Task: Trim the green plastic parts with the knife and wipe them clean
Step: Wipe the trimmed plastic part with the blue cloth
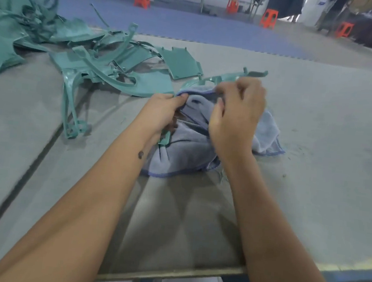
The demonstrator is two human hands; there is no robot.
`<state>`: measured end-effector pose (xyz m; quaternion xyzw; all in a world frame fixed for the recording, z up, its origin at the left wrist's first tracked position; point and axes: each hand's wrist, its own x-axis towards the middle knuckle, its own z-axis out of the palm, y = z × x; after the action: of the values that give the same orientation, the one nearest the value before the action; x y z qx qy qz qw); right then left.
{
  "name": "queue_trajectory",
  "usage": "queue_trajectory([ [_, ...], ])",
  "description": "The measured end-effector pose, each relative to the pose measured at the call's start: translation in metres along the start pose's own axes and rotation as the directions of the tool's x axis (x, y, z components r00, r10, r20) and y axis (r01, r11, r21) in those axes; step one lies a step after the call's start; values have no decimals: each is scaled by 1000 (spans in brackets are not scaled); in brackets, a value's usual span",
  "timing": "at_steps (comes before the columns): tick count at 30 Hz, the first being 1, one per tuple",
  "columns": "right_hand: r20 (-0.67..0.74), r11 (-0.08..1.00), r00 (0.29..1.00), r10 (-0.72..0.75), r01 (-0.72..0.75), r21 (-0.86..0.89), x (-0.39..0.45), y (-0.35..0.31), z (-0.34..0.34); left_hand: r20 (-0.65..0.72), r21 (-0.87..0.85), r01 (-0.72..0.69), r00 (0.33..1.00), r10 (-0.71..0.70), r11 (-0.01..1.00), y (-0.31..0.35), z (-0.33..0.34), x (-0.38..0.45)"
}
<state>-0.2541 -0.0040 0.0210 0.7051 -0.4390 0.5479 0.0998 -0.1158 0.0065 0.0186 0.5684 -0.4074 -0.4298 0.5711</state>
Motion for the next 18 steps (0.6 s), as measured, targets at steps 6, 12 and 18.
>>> queue_trajectory([
  [6, 351, 990, 929, -115, 76, 123, -7, -9, 7, -31, -65, -40, 999, 38, 997, 16, -5, -2],
  [12, 688, 963, 692, 220, -41, -267, 10, 7, 11, -1, -58, 20, 1000, -20, 998, 13, -13, -6],
  [18, 772, 966, 587, 243, -77, -246, 17, -18, 30, 165, -54, -48, 985, 56, 997, 6, -12, -17],
])
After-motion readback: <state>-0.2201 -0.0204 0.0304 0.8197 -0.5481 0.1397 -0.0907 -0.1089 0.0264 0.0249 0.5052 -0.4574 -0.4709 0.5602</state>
